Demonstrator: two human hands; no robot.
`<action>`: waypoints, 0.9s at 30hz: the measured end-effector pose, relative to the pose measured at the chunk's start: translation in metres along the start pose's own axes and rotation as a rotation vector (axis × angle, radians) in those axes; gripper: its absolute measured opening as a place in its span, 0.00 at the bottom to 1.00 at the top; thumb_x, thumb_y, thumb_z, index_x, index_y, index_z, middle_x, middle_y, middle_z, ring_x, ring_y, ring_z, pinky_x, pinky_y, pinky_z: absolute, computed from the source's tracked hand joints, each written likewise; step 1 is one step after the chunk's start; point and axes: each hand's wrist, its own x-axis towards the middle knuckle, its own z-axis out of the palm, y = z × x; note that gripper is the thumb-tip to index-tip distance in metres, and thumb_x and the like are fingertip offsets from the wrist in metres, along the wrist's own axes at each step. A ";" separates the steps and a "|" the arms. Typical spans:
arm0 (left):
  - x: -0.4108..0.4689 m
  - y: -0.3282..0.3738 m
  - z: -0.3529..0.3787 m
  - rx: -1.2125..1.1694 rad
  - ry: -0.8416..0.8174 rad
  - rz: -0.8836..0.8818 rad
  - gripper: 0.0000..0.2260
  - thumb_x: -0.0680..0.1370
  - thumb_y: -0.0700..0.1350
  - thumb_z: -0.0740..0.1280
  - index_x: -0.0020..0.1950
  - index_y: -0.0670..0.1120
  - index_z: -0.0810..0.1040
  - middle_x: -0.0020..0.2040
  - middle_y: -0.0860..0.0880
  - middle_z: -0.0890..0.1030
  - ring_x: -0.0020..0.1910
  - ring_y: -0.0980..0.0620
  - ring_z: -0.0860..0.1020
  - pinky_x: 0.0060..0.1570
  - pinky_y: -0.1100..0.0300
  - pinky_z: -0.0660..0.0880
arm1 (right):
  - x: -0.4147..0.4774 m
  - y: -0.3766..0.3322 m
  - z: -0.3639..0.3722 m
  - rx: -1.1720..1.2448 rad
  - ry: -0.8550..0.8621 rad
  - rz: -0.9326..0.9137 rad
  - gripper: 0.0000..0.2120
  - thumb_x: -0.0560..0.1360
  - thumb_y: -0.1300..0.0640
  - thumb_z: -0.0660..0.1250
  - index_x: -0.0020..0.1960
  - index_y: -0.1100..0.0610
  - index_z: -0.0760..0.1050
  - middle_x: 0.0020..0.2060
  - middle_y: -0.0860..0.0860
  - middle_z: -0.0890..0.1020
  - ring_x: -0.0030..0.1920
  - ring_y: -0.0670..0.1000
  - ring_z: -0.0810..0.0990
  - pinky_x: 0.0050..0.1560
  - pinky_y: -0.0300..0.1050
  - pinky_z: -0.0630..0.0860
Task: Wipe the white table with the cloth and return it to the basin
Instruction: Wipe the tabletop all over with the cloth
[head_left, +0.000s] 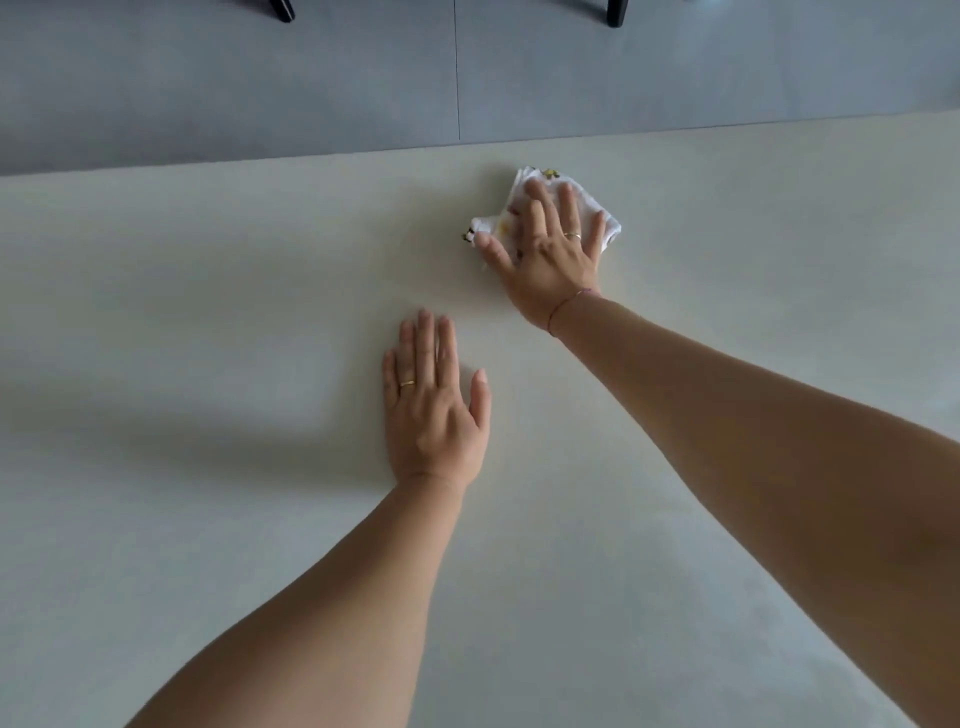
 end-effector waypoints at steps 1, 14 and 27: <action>0.001 0.000 0.000 0.001 -0.001 -0.003 0.28 0.78 0.55 0.51 0.76 0.43 0.59 0.77 0.45 0.58 0.76 0.45 0.56 0.74 0.50 0.50 | 0.008 -0.004 0.001 -0.012 0.018 0.024 0.32 0.78 0.34 0.47 0.74 0.53 0.57 0.77 0.45 0.53 0.77 0.53 0.43 0.72 0.63 0.38; 0.004 -0.002 -0.001 0.036 0.002 -0.002 0.28 0.78 0.54 0.52 0.76 0.43 0.59 0.77 0.44 0.58 0.76 0.45 0.56 0.73 0.50 0.50 | 0.060 0.022 -0.009 -0.114 0.098 0.263 0.32 0.77 0.35 0.44 0.78 0.47 0.46 0.78 0.47 0.47 0.77 0.56 0.42 0.71 0.66 0.37; 0.004 0.000 0.001 0.045 -0.001 -0.007 0.28 0.78 0.54 0.51 0.76 0.43 0.59 0.77 0.45 0.57 0.76 0.45 0.56 0.74 0.49 0.52 | 0.054 0.059 -0.022 -0.101 0.080 0.263 0.28 0.79 0.39 0.47 0.77 0.44 0.48 0.78 0.48 0.48 0.77 0.57 0.42 0.72 0.65 0.38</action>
